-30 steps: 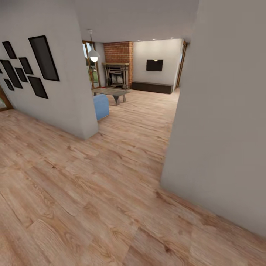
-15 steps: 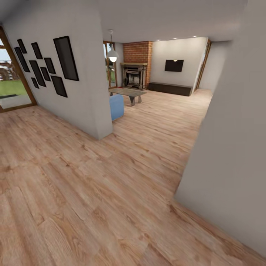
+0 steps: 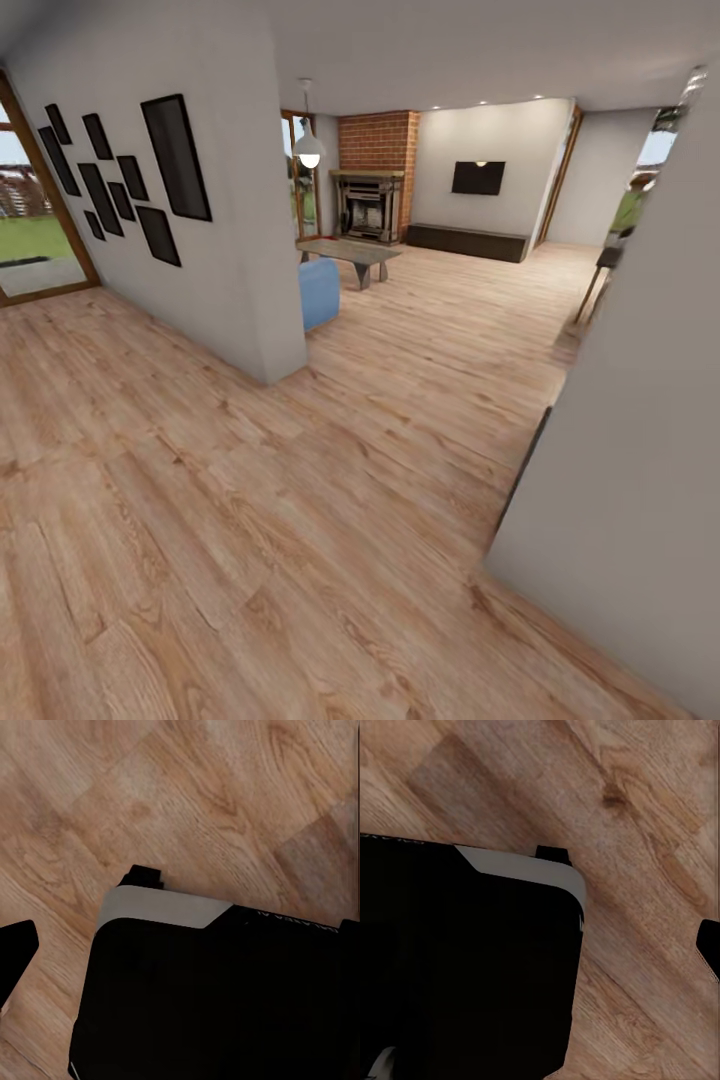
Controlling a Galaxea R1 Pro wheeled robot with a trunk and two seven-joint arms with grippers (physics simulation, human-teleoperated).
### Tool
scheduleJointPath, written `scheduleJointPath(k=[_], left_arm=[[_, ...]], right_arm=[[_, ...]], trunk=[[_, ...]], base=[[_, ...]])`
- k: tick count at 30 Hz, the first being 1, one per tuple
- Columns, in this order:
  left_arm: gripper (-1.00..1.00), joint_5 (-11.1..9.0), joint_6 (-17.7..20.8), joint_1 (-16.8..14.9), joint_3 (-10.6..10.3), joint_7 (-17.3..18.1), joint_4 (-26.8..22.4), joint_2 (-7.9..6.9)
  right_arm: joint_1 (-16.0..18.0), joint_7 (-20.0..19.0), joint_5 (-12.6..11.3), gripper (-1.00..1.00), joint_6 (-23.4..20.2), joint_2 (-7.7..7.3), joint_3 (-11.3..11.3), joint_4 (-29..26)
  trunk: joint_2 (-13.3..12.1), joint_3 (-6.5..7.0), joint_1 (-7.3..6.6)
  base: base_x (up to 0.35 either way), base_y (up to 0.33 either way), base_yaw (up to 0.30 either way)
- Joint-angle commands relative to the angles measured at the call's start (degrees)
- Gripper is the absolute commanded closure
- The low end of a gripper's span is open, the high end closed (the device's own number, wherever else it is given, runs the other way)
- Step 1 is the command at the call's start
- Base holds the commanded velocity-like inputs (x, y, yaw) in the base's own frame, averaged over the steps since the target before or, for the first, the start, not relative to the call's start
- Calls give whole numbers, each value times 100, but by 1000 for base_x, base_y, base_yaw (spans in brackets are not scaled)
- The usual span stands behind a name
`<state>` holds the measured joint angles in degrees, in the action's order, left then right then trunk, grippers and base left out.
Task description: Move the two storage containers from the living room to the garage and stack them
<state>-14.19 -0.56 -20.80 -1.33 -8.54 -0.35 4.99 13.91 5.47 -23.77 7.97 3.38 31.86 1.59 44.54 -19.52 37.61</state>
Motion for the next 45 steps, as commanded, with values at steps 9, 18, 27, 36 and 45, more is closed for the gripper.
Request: scheduleJointPath(k=[9, 18, 27, 36, 45], left_arm=[[-100, -40, 2, -3, -17, -16, 1, 2], [-100, -40, 3, -3, -17, -16, 0, 2], [-100, -39, 16, 4, -17, 63, 12, -86], [-100, -57, -105, 698, -13, 897, 8, -383], [-100, -57, -288, 735, -14, 907, 8, -435]], right_arm=[[6, 7, -49, -100, 36, 5, 48, 17], [6, 7, -49, -100, 35, 5, 48, 17], [6, 7, -43, -100, 37, 3, 48, 17], [6, 7, -43, -100, 30, 5, 48, 17], [6, 7, -40, -100, 30, 5, 48, 17]], trunk=[[5, -6, 4], [5, -6, 4], [5, -6, 4], [5, -6, 4], [5, -6, 4]], base=[[319, 0, 0], [319, 0, 0], [319, 0, 0], [319, 0, 0], [319, 0, 0]])
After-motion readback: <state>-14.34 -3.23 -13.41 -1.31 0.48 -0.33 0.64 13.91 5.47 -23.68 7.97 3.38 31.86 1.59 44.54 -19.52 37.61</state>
